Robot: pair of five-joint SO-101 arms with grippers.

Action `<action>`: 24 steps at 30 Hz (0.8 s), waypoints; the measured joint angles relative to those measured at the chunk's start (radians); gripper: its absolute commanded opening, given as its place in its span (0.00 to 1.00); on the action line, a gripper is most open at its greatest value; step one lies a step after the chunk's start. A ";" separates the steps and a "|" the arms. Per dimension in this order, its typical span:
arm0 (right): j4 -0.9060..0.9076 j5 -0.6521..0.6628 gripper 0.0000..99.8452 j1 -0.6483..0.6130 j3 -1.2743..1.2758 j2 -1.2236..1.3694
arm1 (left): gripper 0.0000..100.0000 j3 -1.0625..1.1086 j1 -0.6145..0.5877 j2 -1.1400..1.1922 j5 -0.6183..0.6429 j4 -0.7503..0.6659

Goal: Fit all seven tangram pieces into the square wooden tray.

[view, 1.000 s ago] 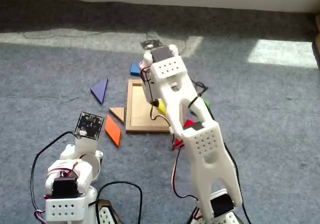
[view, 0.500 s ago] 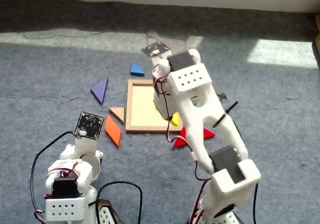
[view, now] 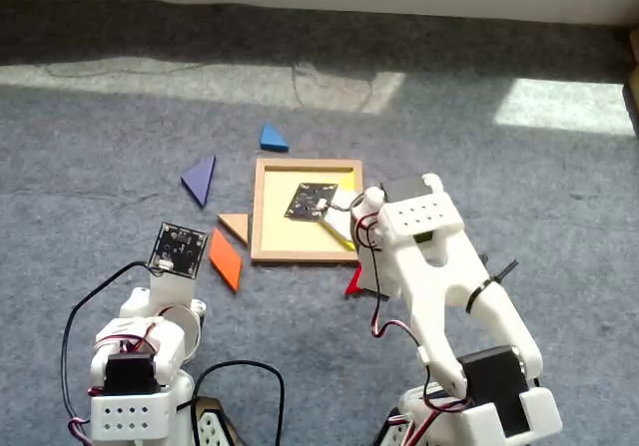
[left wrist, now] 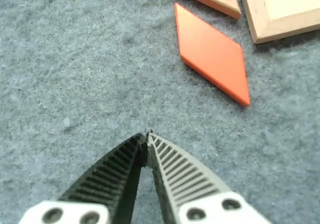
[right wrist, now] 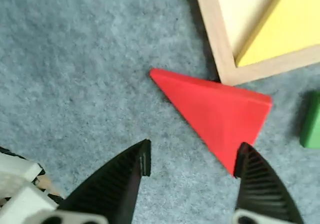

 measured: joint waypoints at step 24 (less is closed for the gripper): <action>-0.098 0.012 0.07 0.064 -0.181 0.351 | 0.00 0.000 0.000 0.000 0.000 0.000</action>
